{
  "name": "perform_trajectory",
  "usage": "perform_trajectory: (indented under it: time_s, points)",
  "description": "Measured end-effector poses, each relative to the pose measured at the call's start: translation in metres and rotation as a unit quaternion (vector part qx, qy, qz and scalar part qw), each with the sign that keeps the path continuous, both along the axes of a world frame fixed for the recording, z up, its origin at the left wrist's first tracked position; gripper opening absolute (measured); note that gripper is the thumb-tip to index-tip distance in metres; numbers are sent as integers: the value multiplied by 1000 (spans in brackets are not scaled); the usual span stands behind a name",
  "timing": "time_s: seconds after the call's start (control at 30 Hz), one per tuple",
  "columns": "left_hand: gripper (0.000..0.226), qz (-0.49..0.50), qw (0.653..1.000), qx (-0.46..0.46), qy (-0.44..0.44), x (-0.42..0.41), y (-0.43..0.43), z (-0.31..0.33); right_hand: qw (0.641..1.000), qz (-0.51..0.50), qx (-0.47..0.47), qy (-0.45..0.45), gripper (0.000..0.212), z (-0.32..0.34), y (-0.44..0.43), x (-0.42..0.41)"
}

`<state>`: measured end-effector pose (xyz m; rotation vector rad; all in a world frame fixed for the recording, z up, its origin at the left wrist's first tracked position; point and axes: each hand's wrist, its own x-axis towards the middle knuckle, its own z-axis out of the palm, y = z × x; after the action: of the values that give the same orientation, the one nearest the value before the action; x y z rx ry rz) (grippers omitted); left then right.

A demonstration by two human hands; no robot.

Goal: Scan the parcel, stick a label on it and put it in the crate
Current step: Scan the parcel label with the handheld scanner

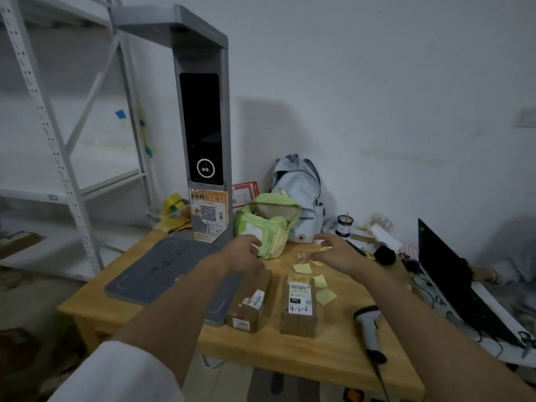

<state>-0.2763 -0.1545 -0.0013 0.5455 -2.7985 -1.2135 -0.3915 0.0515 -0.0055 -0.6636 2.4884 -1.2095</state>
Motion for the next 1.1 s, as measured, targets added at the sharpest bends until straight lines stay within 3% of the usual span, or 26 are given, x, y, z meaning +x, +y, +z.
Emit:
perform_trajectory:
  time_s: [0.17, 0.6, 0.9, 1.0, 1.1]
  points:
    - [71, -25, 1000, 1, 19, -51, -31, 5, 1000, -24, -2, 15, 74, 8, -25, -44]
    - [70, -131, 991, 21, 18, -195, -79, 3, 989, -143, -26, 23, 59, 7, -77, -132]
    - [83, -217, 975, 44, -12, -247, -50, -29, 967, -255, -26, -1, 36, -16, -20, -155]
    - [84, -228, 972, 43, -27, -261, -42, -41, 959, -283, 28, -15, 49, -23, 7, -168]
    - [83, -231, 970, 57, -45, -274, -34, -56, 942, -330, 20, -49, 58, -34, 35, -179]
